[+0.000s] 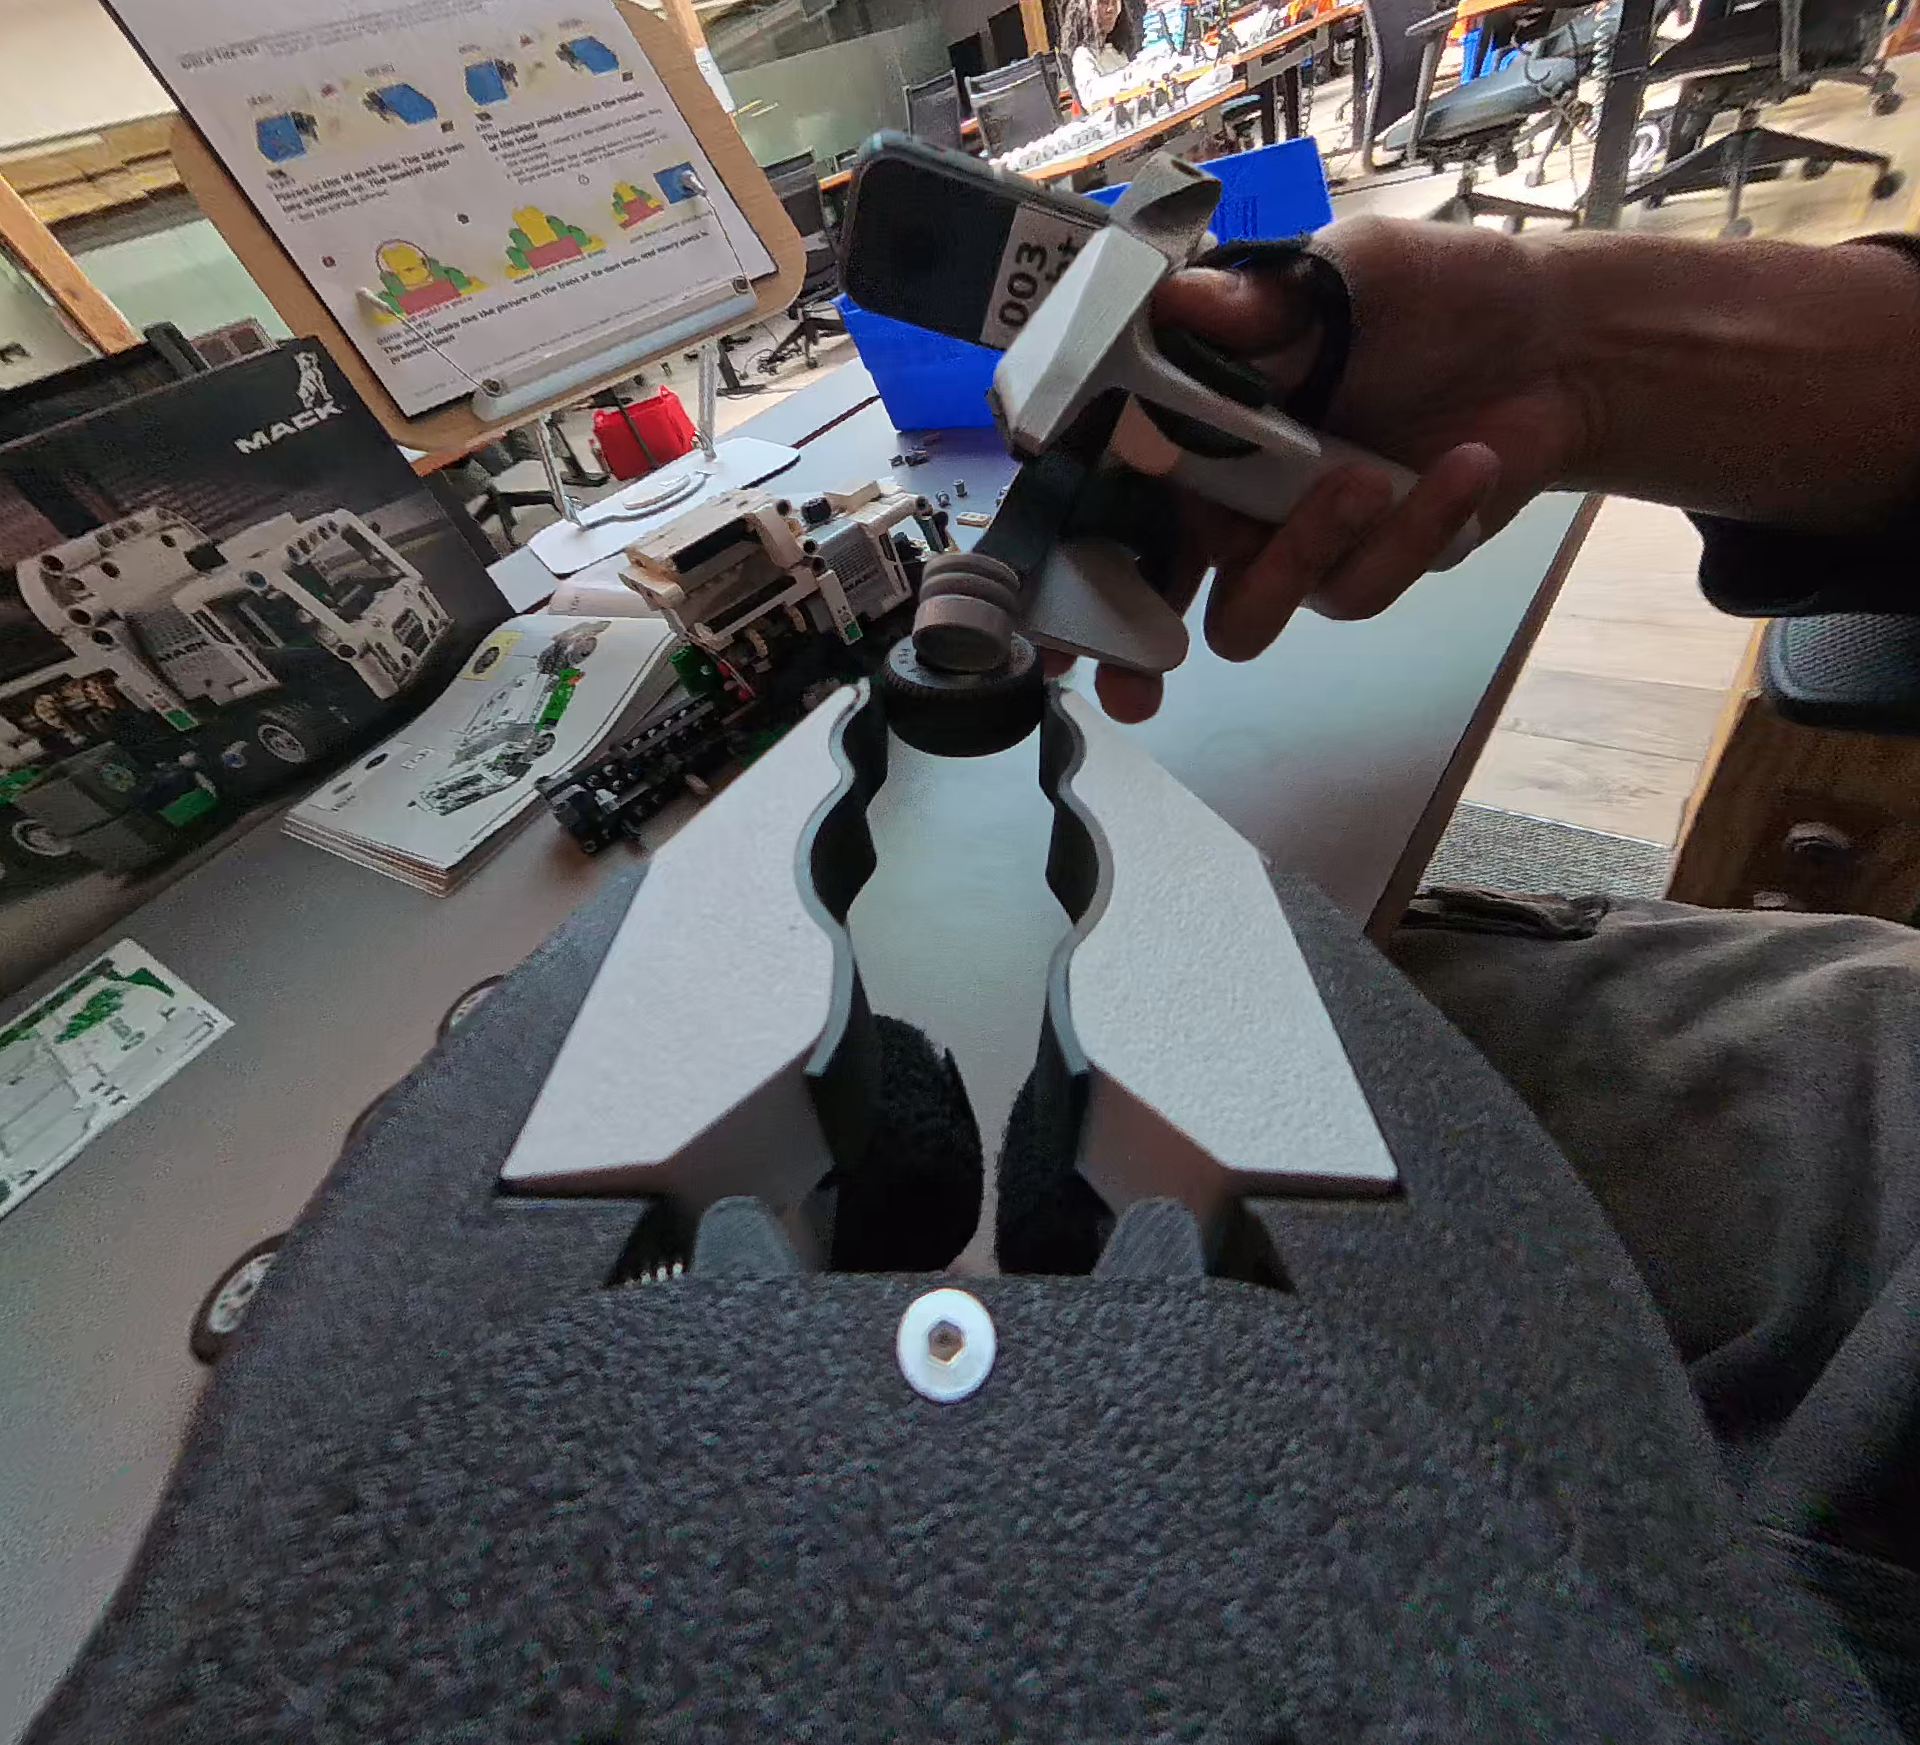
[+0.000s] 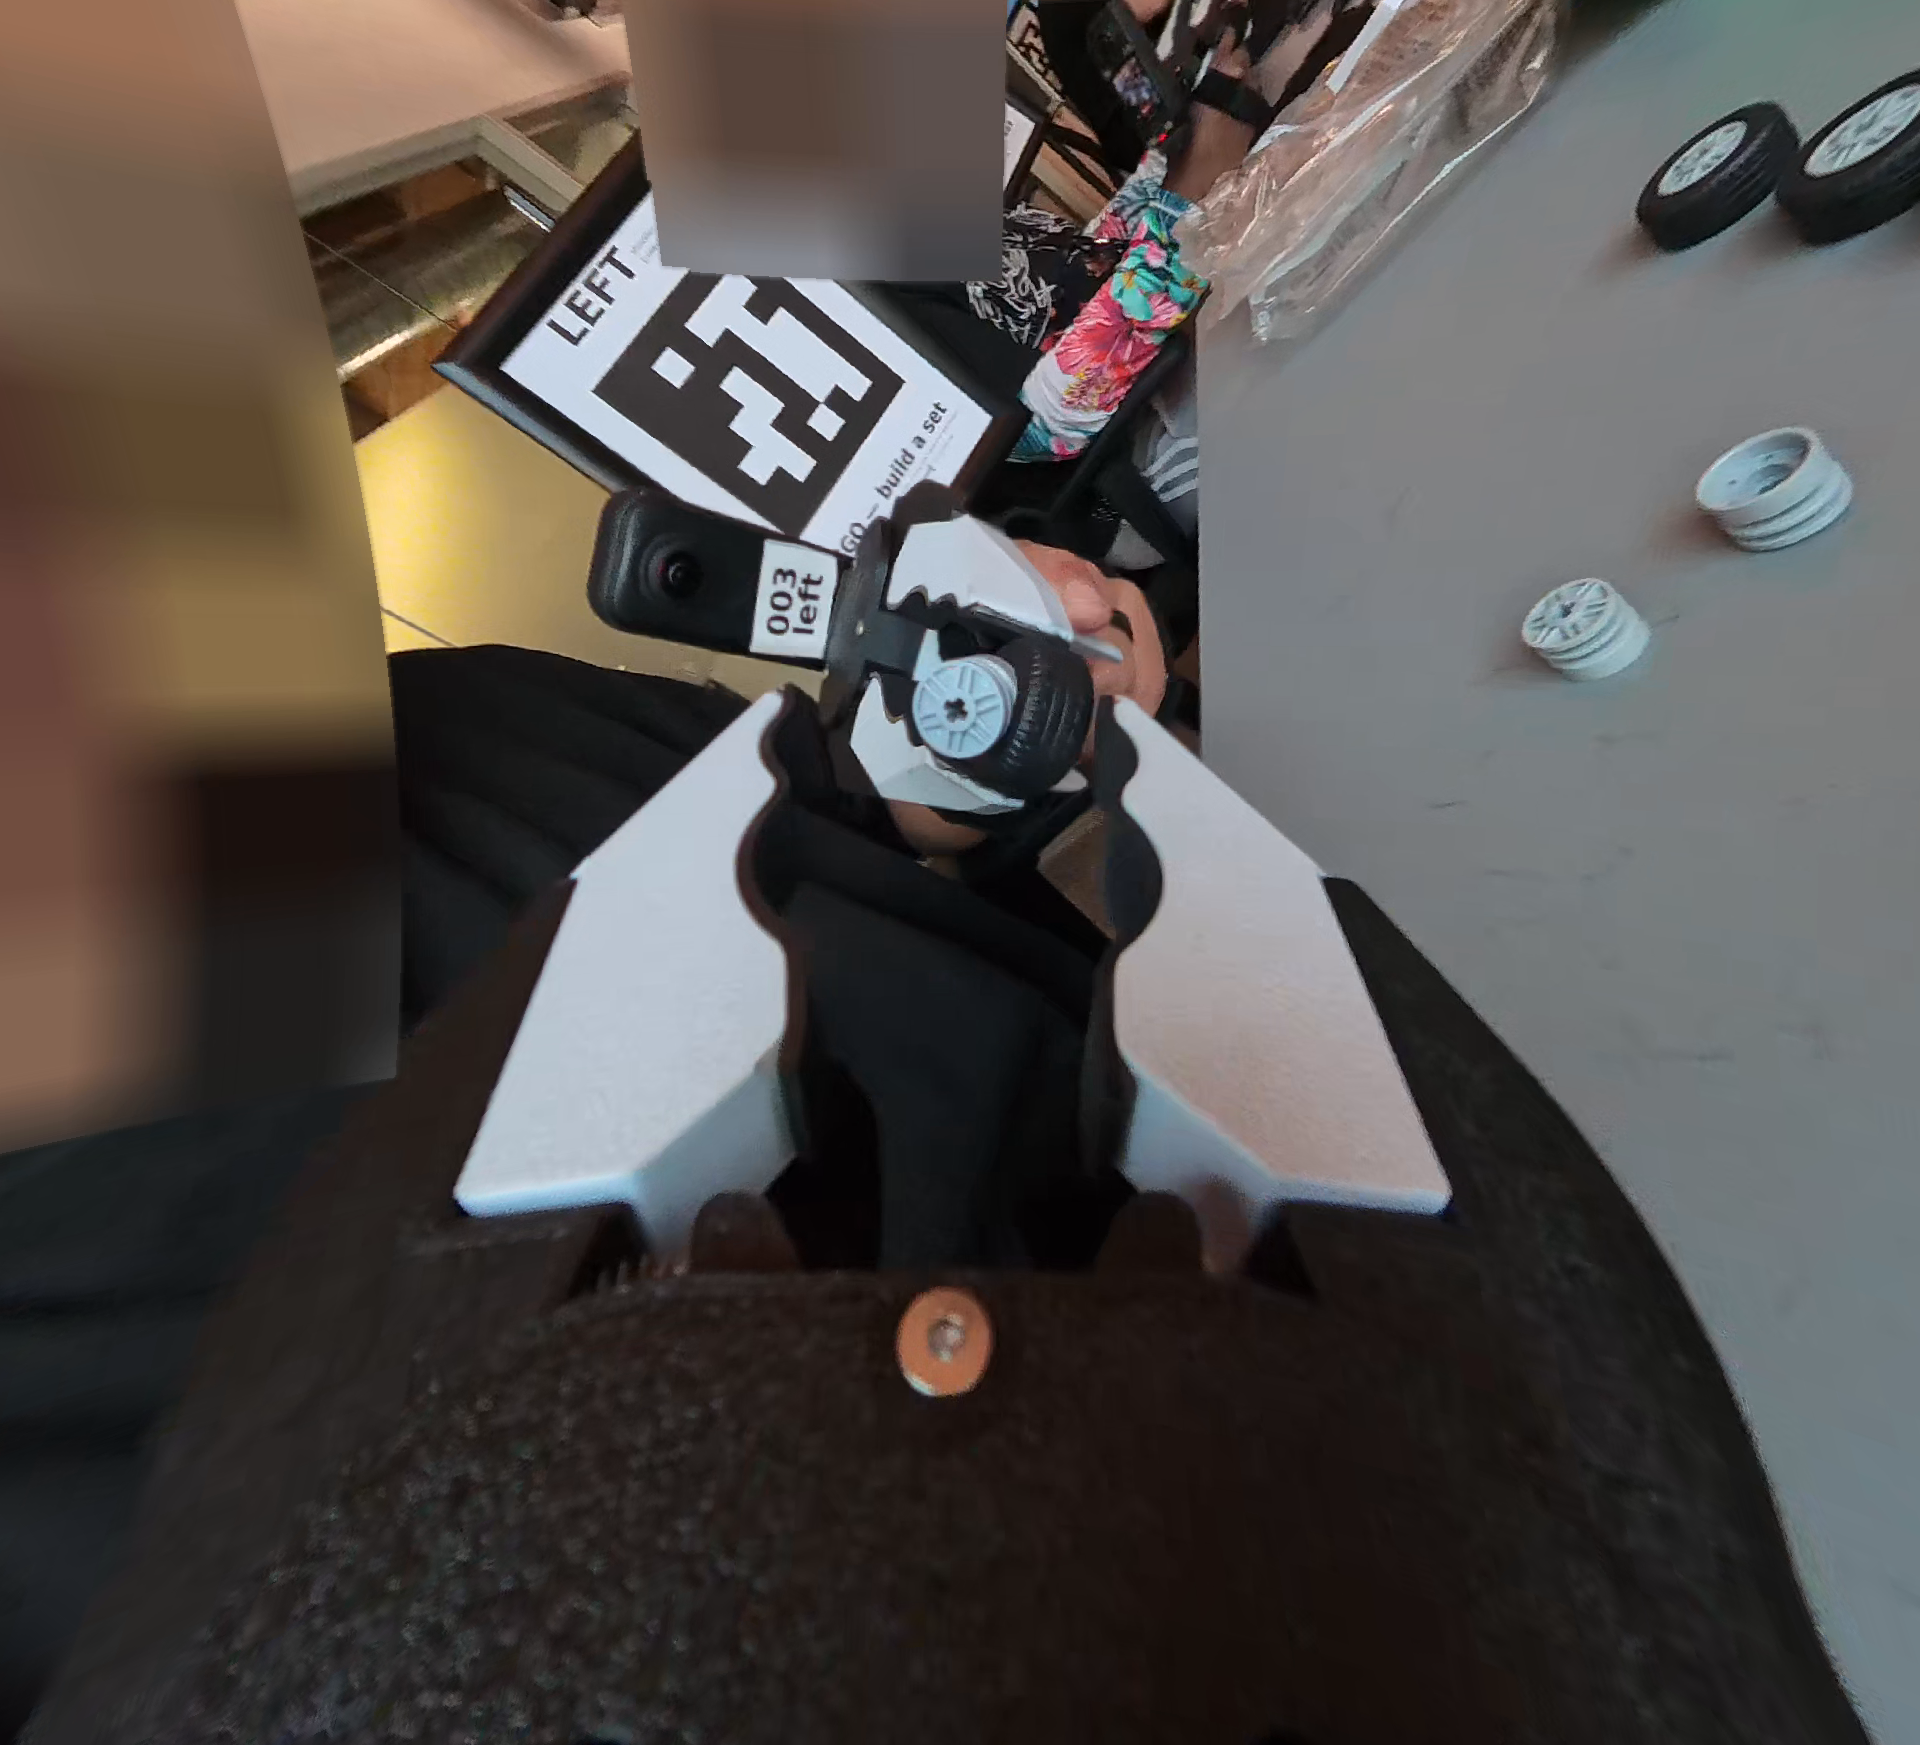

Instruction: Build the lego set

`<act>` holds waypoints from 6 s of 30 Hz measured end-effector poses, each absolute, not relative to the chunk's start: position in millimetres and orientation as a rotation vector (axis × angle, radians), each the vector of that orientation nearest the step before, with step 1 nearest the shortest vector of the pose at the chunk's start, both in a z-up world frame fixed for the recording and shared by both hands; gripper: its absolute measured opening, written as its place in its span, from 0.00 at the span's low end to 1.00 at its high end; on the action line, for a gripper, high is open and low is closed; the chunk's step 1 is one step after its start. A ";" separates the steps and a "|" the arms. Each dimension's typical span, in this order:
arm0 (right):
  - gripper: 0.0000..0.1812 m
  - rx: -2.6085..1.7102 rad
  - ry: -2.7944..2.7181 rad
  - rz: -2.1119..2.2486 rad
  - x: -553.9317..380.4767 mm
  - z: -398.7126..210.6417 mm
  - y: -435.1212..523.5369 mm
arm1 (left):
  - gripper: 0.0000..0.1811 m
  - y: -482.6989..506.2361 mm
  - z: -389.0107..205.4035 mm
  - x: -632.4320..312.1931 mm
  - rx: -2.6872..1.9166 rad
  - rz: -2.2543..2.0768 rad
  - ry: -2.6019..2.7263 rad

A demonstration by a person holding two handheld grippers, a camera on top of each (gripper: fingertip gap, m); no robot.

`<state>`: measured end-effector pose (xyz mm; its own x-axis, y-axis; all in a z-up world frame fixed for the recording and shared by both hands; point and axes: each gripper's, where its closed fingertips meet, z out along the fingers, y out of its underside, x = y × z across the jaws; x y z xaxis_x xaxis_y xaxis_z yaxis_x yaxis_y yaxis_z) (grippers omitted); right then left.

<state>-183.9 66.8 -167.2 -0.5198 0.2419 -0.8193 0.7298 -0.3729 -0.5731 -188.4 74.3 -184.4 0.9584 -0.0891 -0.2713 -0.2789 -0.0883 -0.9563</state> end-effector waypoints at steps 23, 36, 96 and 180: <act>0.16 1.340 1.803 -1.986 -185.0 -177.2 62.0 | 0.16 71.9 -179.8 -182.0 -1.659 0.303 0.373; 0.16 1.251 2.169 -2.053 -178.3 -165.3 51.9 | 0.09 58.1 -164.7 -173.1 -1.582 -0.601 0.107; 0.16 1.138 2.070 -2.152 -176.8 -169.5 48.5 | 0.06 65.2 -174.6 -166.3 -1.564 -0.562 0.105; 0.13 0.083 4.476 -0.839 -185.5 -195.8 58.6 | 0.16 63.7 -188.1 -171.4 -1.691 -0.641 0.118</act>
